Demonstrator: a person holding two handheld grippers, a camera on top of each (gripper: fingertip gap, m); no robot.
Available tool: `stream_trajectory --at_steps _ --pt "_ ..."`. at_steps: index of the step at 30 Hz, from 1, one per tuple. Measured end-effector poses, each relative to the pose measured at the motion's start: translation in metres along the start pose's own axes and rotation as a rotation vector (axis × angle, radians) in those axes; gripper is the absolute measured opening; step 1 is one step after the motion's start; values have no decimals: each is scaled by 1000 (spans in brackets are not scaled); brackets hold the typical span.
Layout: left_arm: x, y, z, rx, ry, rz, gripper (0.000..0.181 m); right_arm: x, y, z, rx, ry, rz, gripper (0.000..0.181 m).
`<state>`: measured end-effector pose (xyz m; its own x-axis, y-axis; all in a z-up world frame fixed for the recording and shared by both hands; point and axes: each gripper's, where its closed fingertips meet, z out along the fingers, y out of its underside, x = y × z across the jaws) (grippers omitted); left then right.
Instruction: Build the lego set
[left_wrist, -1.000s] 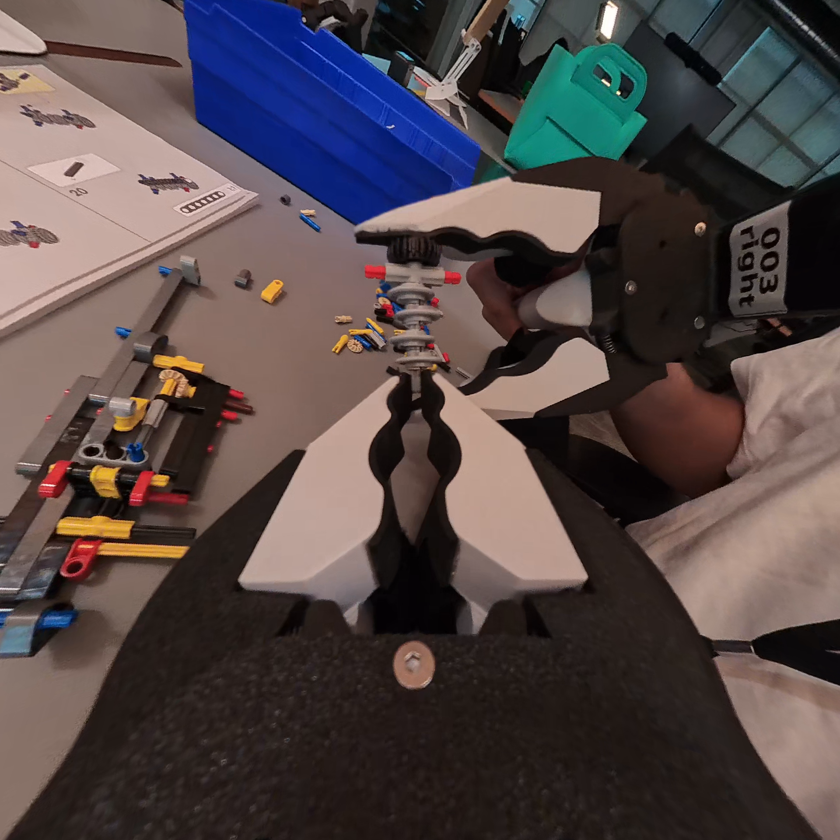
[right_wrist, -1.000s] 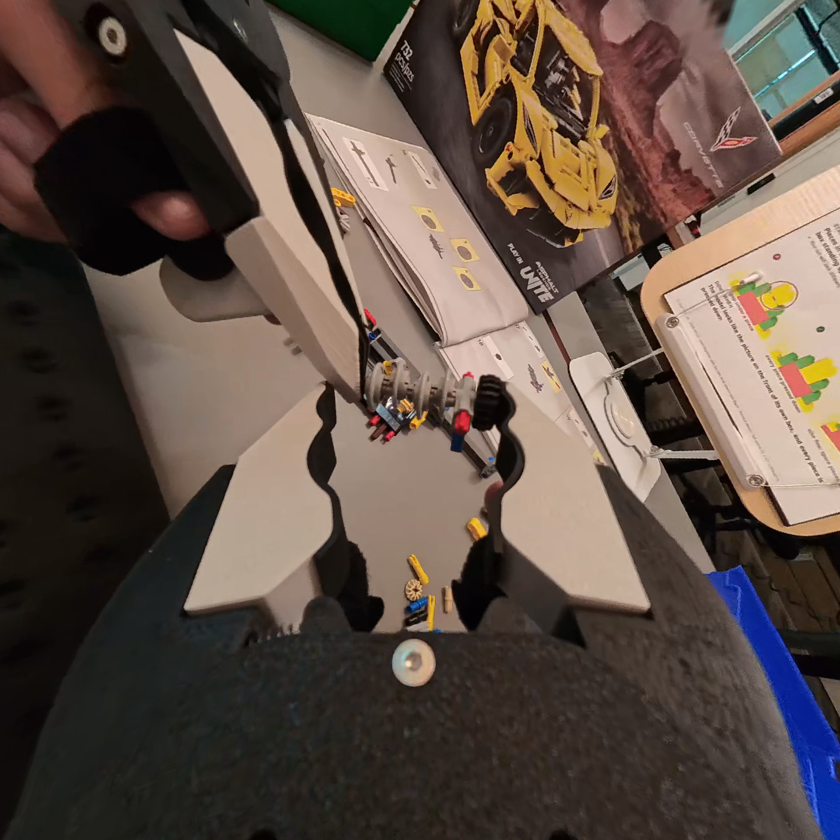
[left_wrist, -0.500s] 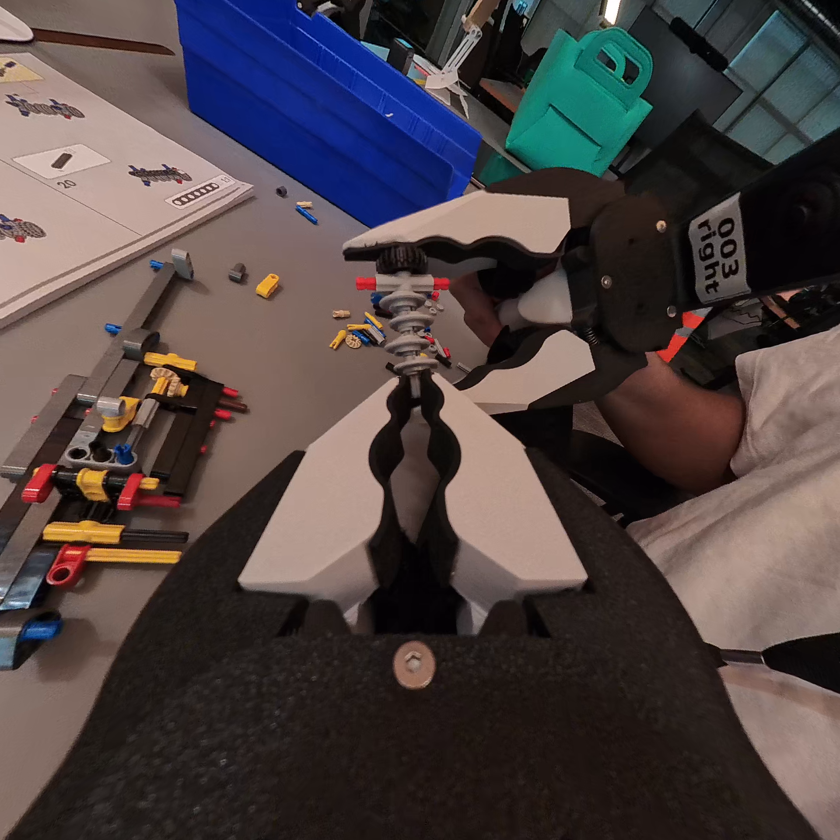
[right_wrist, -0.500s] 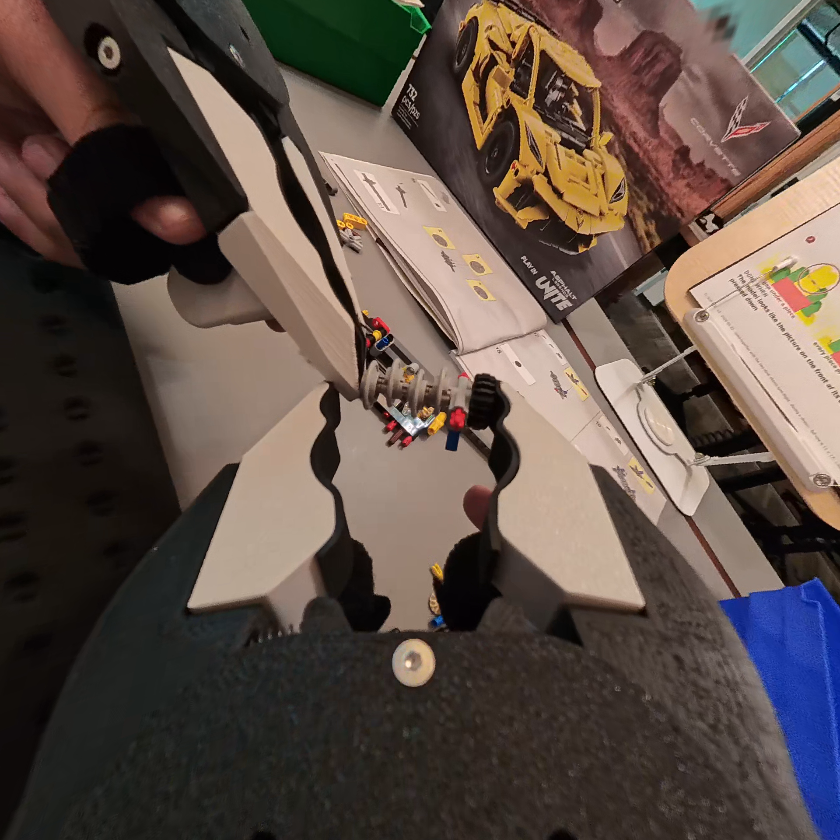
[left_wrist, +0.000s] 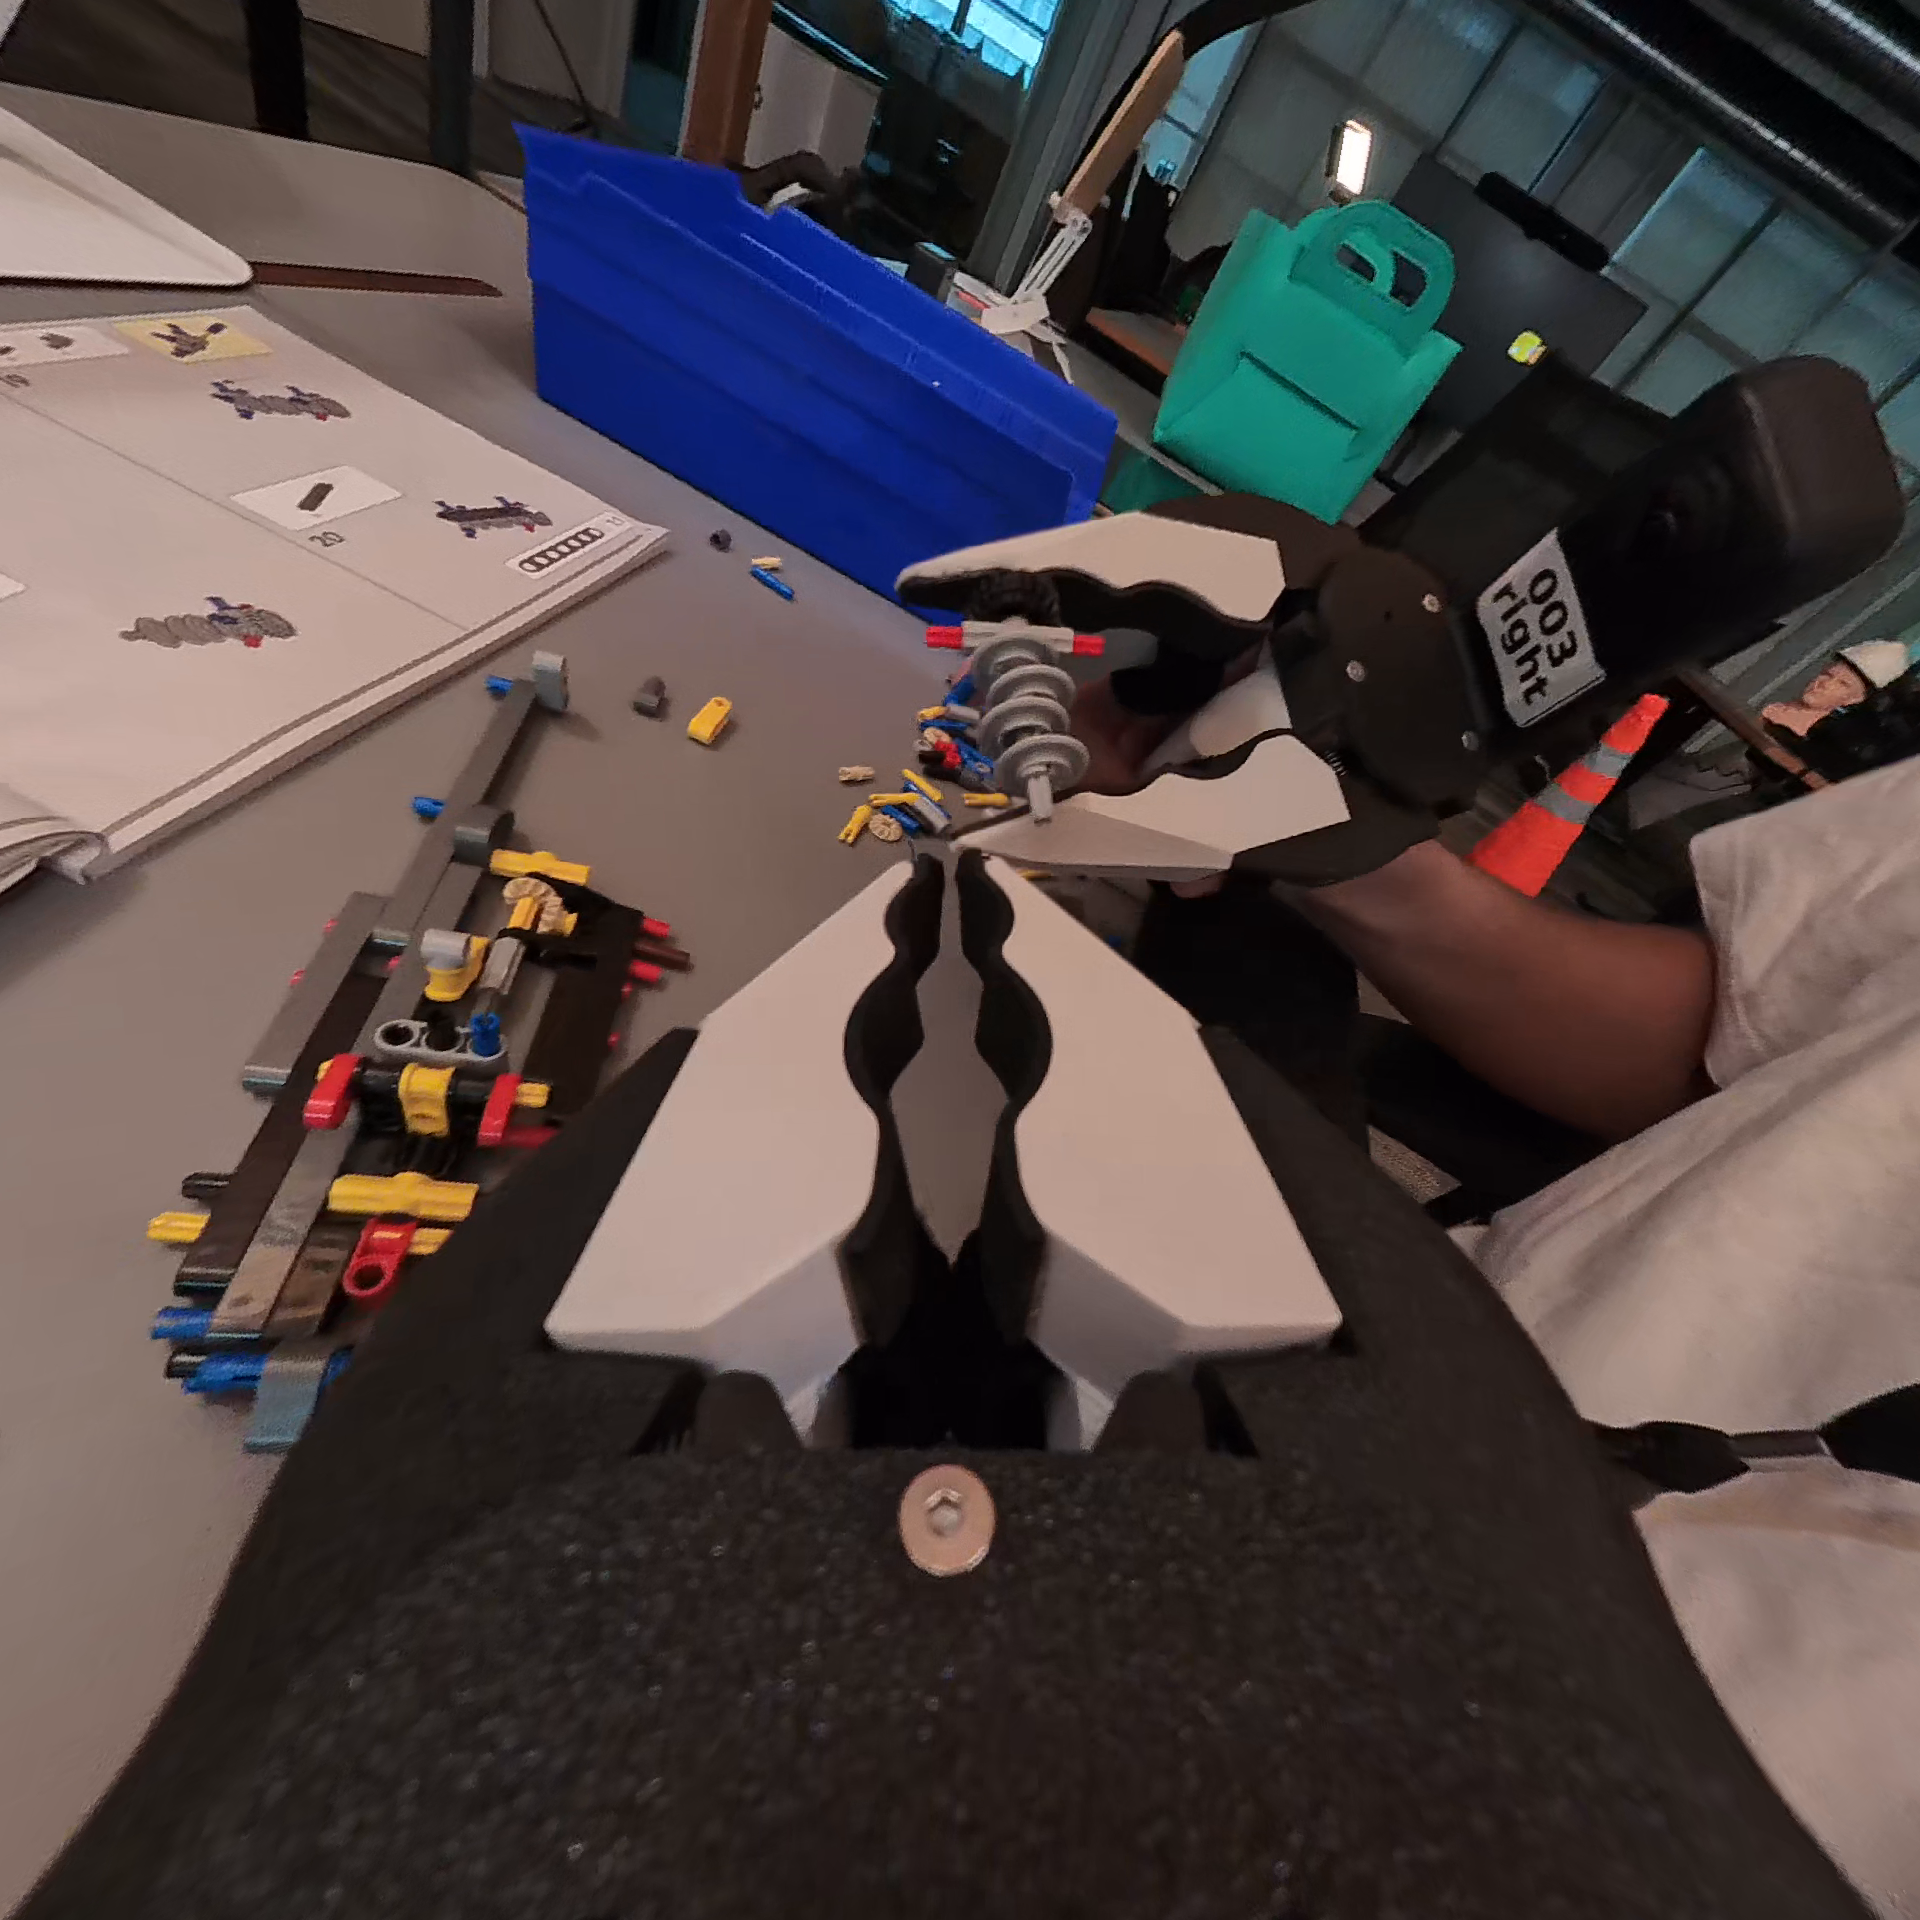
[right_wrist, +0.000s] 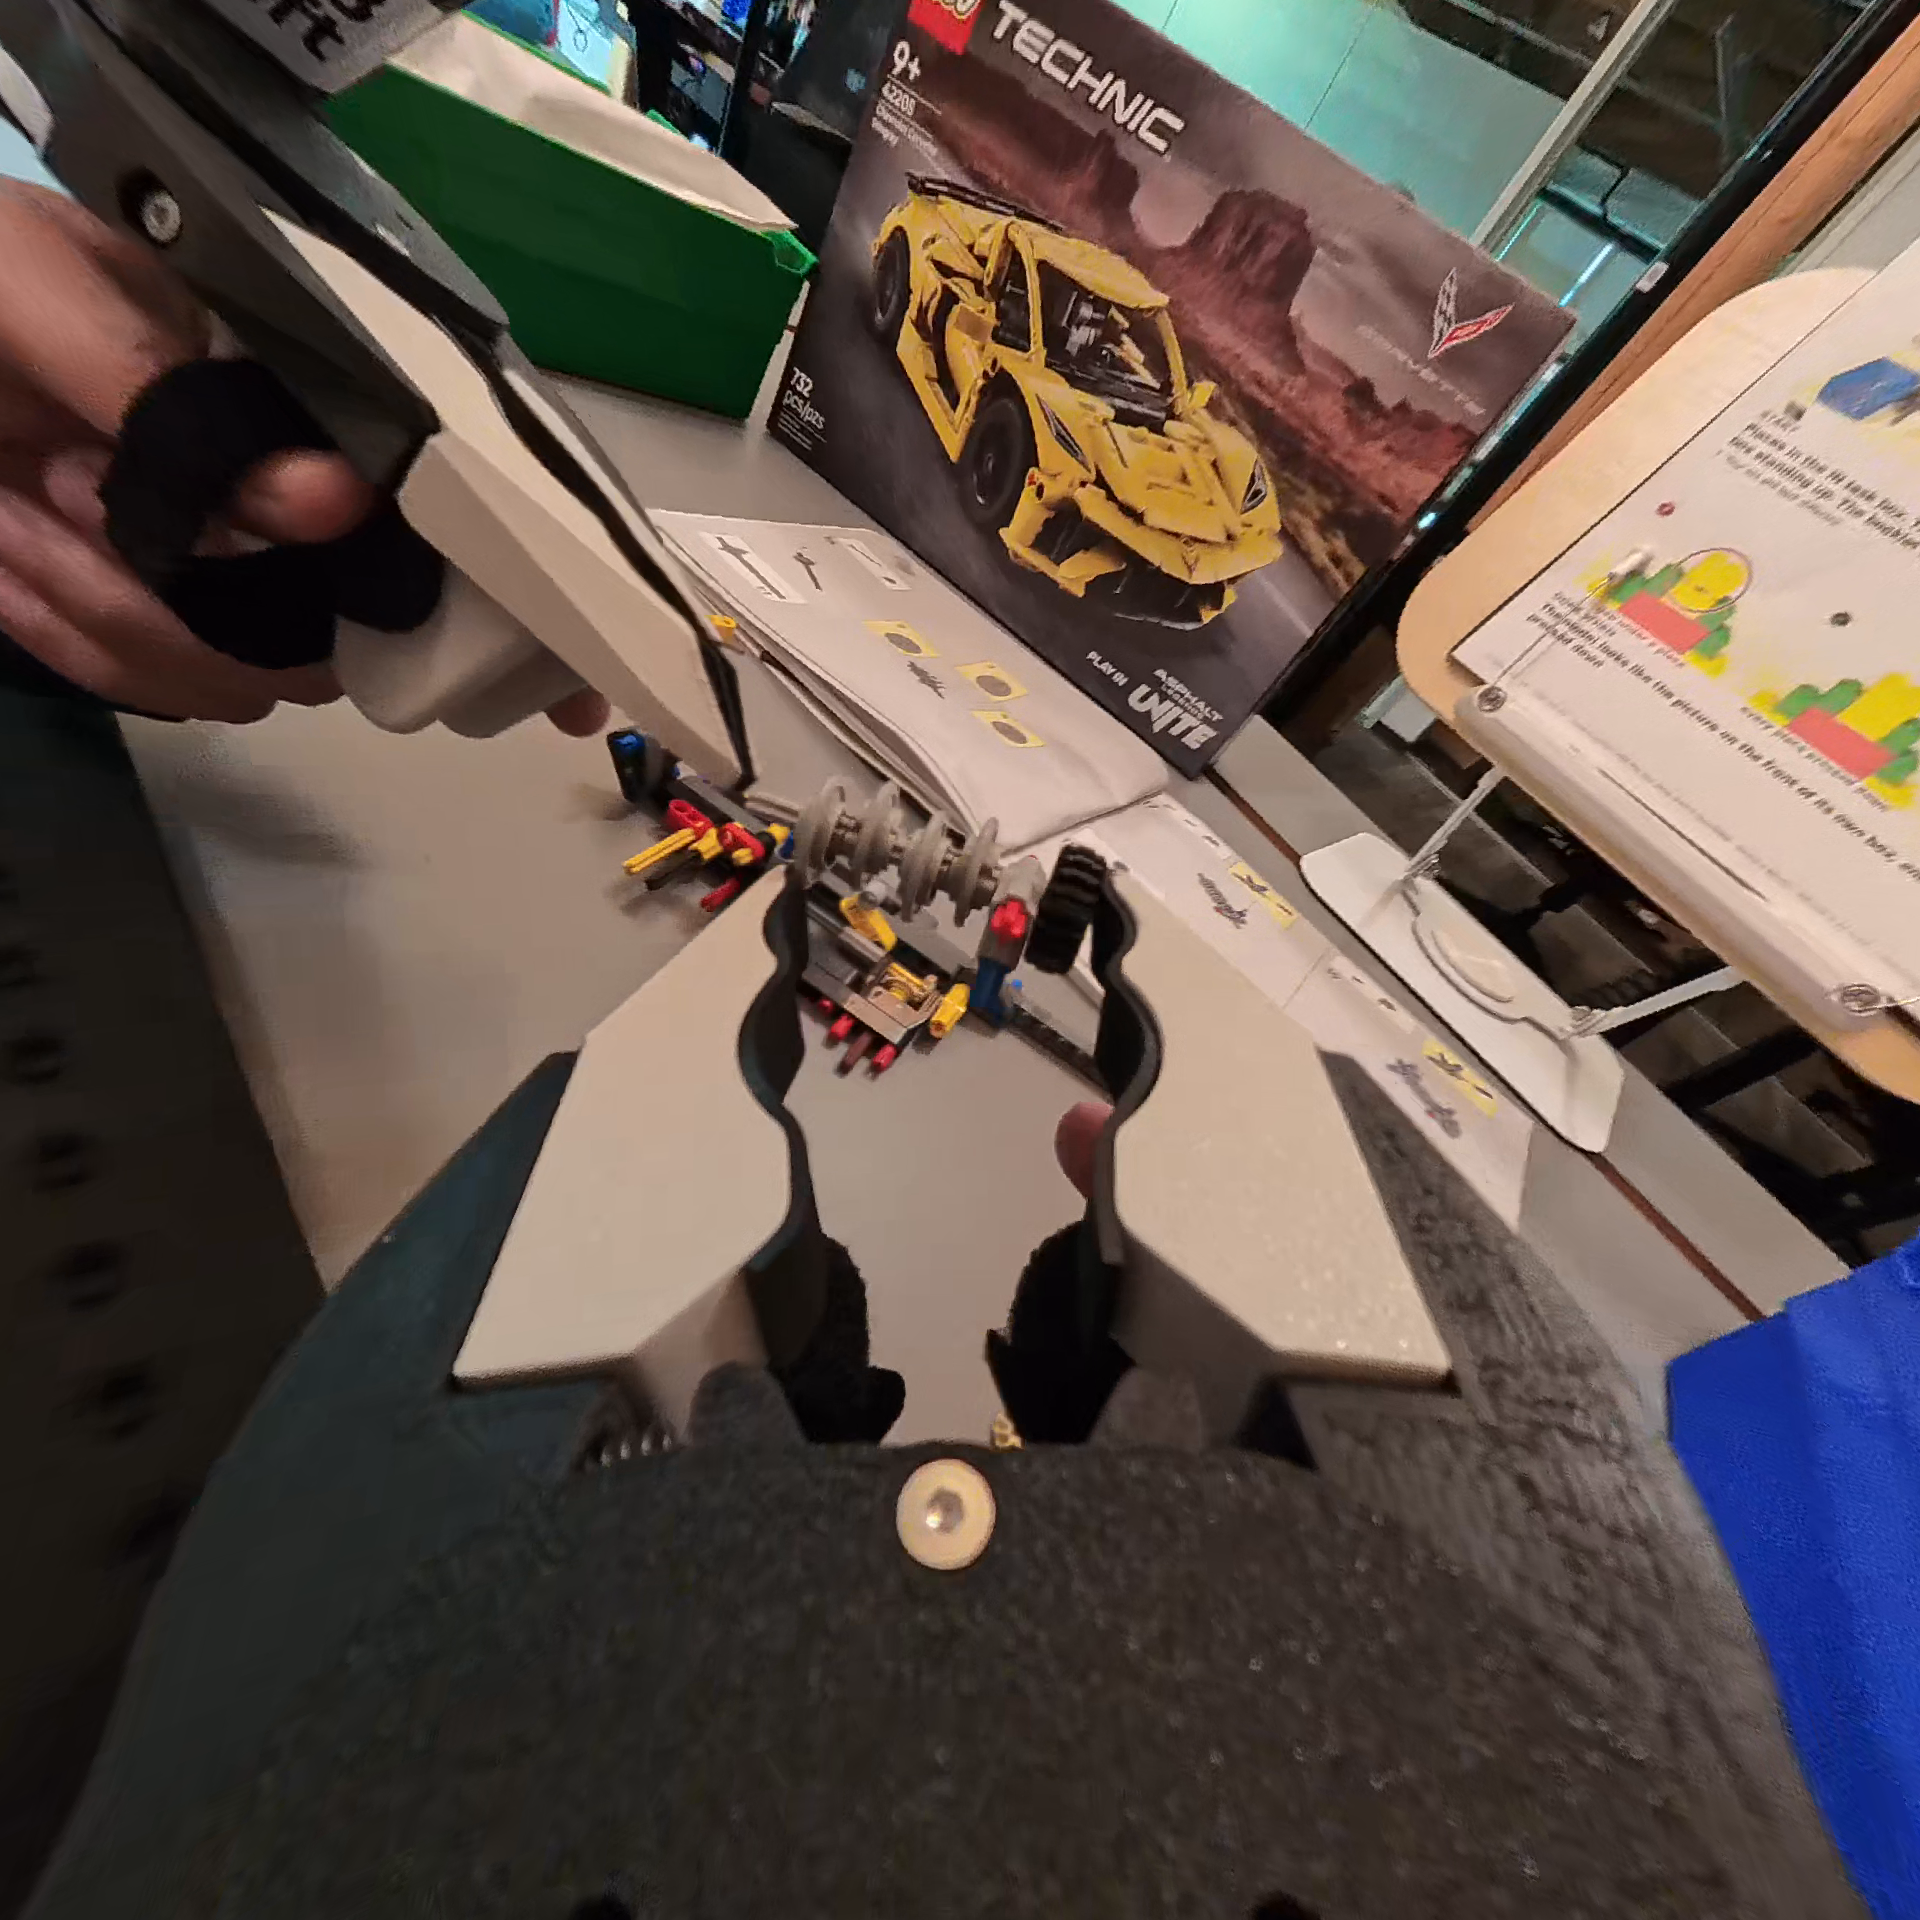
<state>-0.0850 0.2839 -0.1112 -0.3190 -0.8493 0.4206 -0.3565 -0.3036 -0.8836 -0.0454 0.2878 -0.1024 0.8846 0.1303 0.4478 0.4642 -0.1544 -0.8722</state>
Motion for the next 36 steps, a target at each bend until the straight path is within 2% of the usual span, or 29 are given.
stream_trajectory --at_steps 5,7,8,13,16,19,23,27,36 --pt "12 -1 2 -3 65 45 15 -3 -1 8 -18 68 -89 54" --pt "9 3 6 -22 47 55 14 -9 -7 9 1 84 -119 54" --pt "9 2 7 -13 52 58 4 -8 -6 9 -12 105 -130 54" --pt "11 12 6 -73 57 135 3 -17 1 10 -19 32 -82 54" --pt "1 21 -3 -132 4 318 2 -28 1 3 0 -124 29 53" --pt "-11 32 -13 -198 -72 606 2 -31 1 -6 8 -324 318 50" --pt "-11 30 -17 -123 -144 837 3 -41 3 -11 -35 -609 711 28" --pt "-10 33 -19 -109 -160 901 2 -46 0 -19 -9 -718 773 16" --pt "-13 40 -16 -133 -175 973 2 -50 2 -21 -23 -755 797 21"
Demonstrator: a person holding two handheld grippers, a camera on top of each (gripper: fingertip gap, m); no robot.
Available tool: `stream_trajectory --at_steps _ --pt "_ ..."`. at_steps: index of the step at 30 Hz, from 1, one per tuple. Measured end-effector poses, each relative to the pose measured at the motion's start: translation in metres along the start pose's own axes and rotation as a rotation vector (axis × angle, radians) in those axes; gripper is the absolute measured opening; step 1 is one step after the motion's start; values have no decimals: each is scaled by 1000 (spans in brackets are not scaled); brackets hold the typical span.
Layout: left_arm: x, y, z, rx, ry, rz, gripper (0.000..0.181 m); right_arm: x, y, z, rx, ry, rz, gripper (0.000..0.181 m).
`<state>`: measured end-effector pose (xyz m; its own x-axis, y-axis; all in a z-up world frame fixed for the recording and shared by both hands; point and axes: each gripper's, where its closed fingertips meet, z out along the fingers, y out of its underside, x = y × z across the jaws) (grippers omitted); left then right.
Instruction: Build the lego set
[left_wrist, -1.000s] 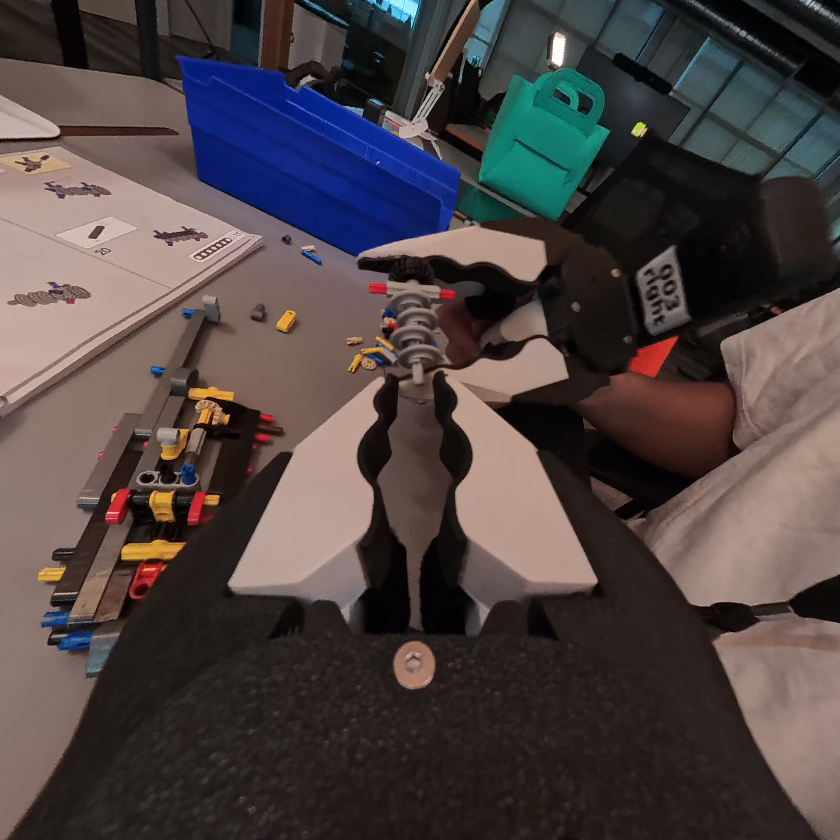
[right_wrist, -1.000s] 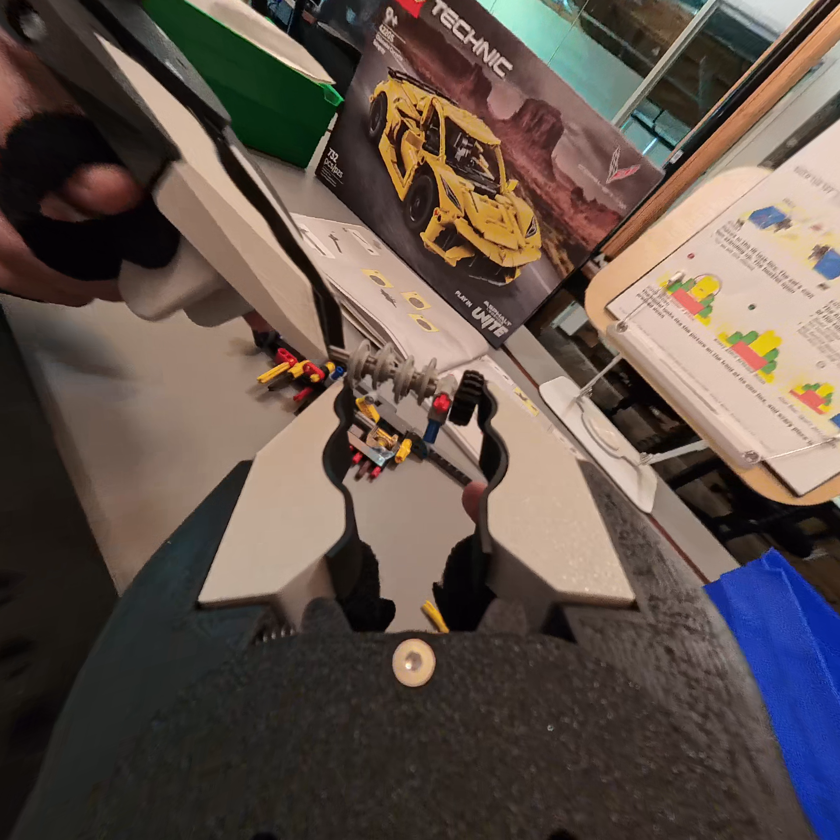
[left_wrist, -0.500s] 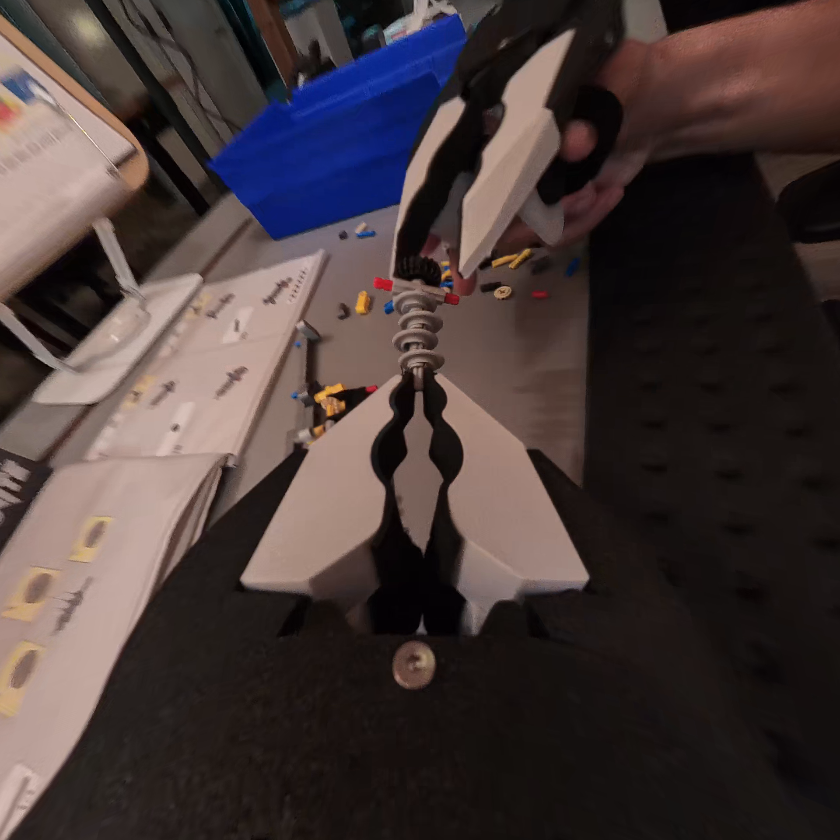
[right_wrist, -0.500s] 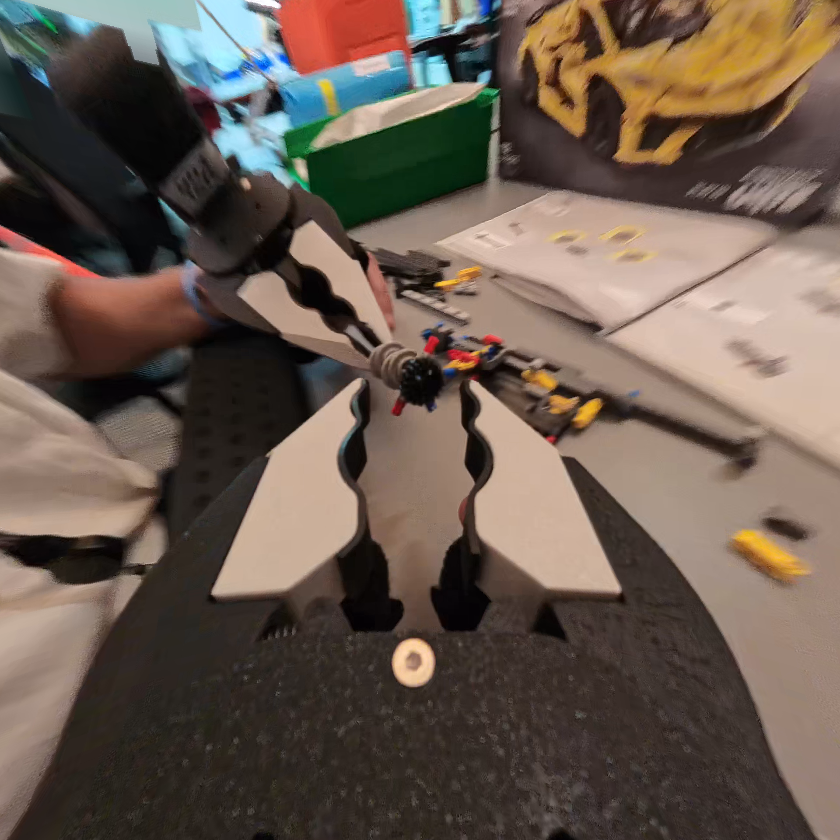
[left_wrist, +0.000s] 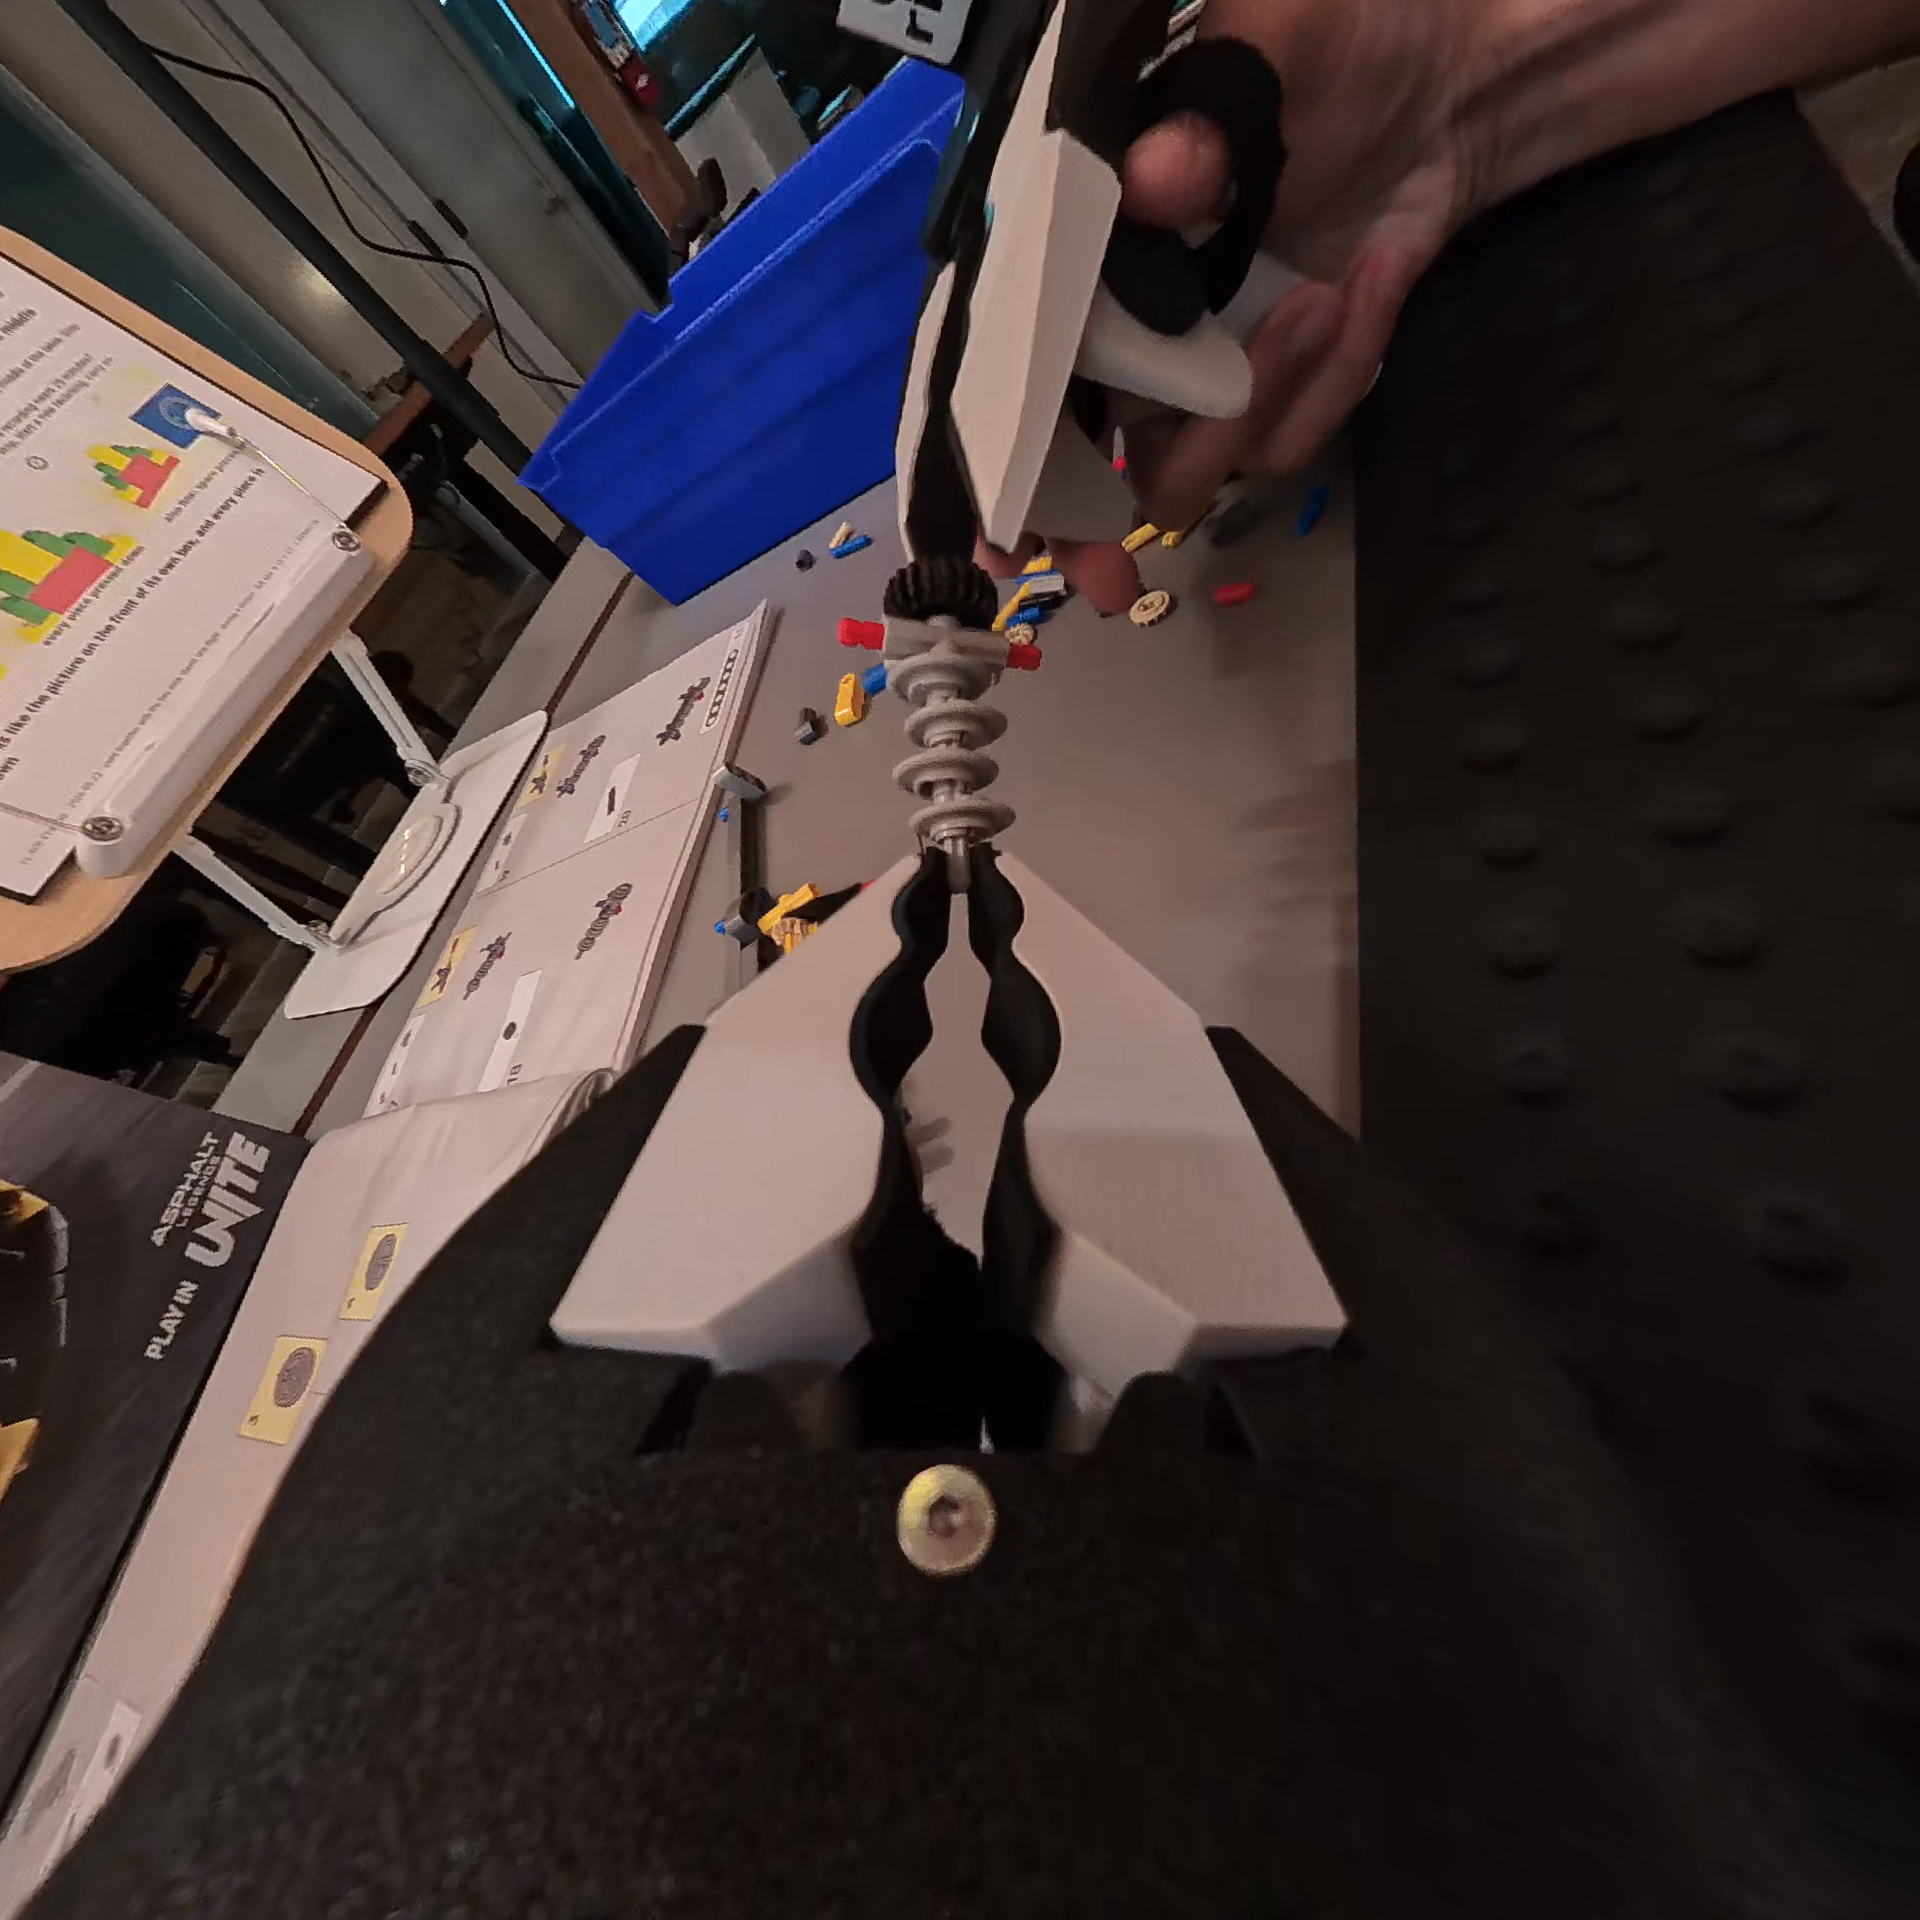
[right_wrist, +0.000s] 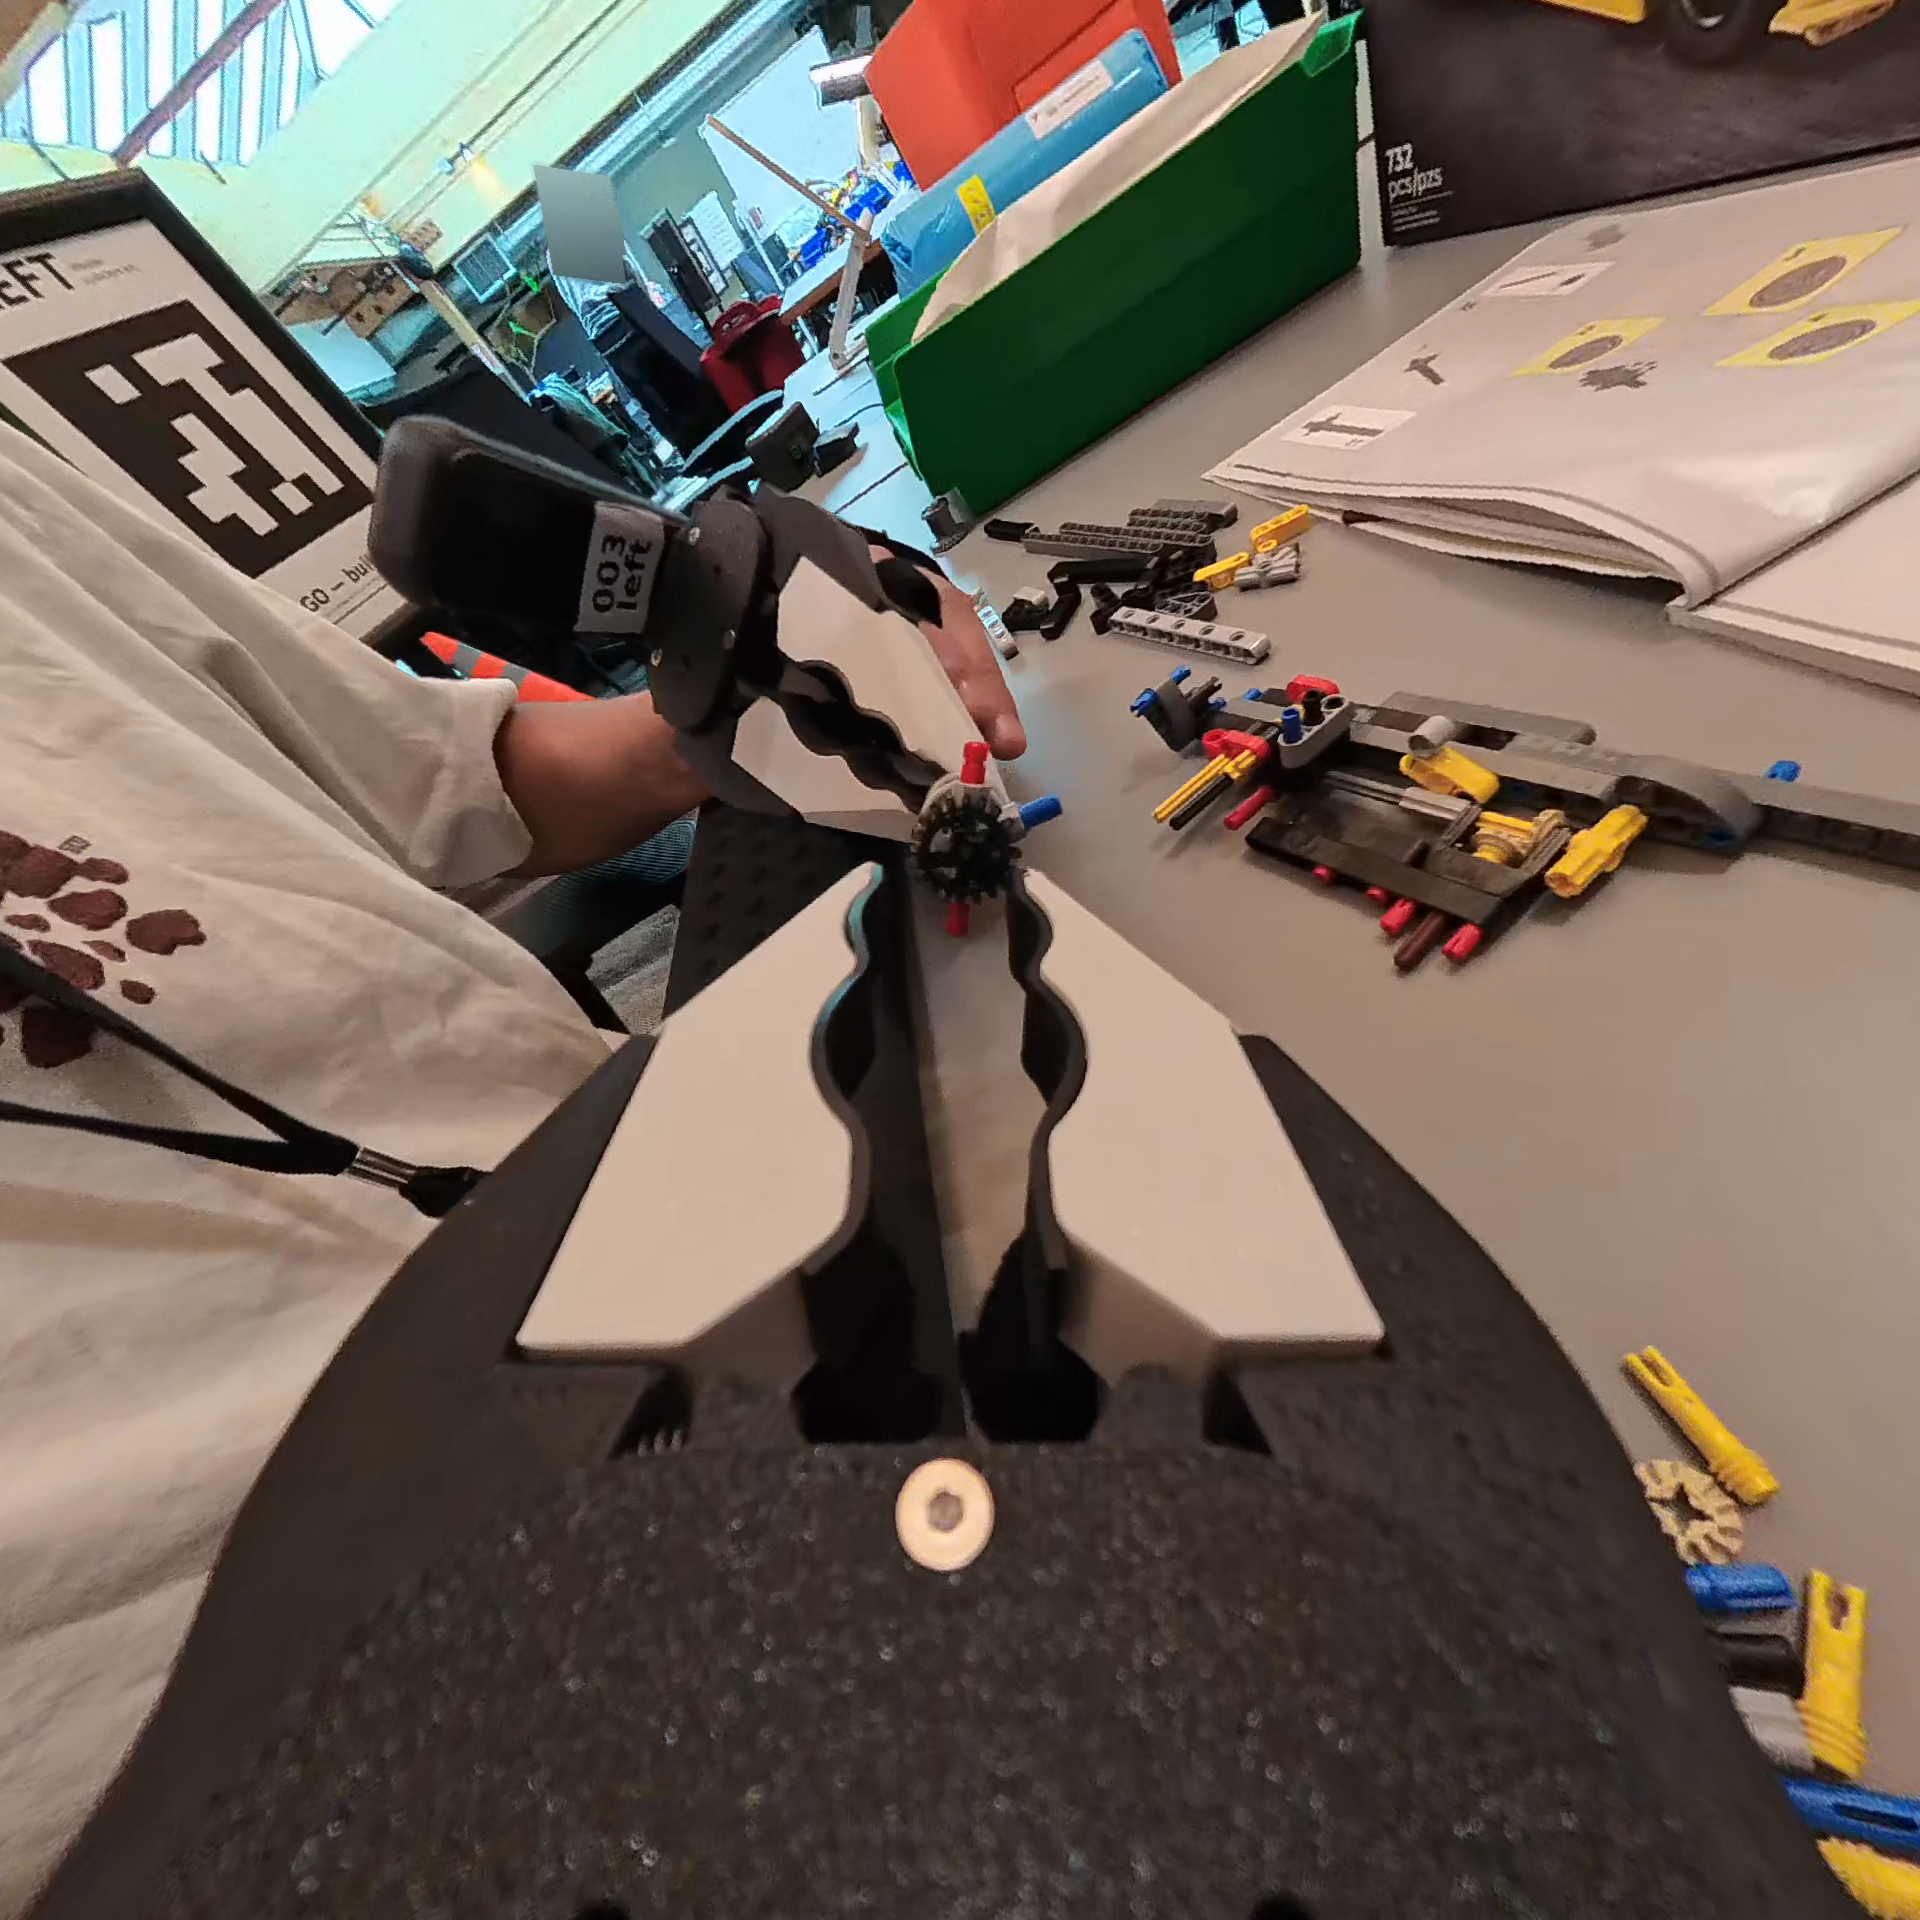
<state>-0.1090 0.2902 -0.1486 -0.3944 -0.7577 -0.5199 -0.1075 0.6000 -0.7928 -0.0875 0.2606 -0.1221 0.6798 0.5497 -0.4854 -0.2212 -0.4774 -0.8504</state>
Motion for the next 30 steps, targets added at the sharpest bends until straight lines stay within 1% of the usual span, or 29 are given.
stream_trajectory --at_steps 3,7,11,20,30 --pt "2 2 1 -7 8 6 2 9 0 -1 3 40 13 20" --pt "3 4 3 -19 11 -1 2 6 4 -1 -19 42 -20 15" --pt "5 4 4 -22 23 -19 2 5 3 -1 -10 31 -18 15" --pt "8 12 5 -51 67 -93 3 7 12 4 -58 54 -50 15" --pt "12 16 8 -84 94 -97 3 10 12 6 -53 79 -77 15"
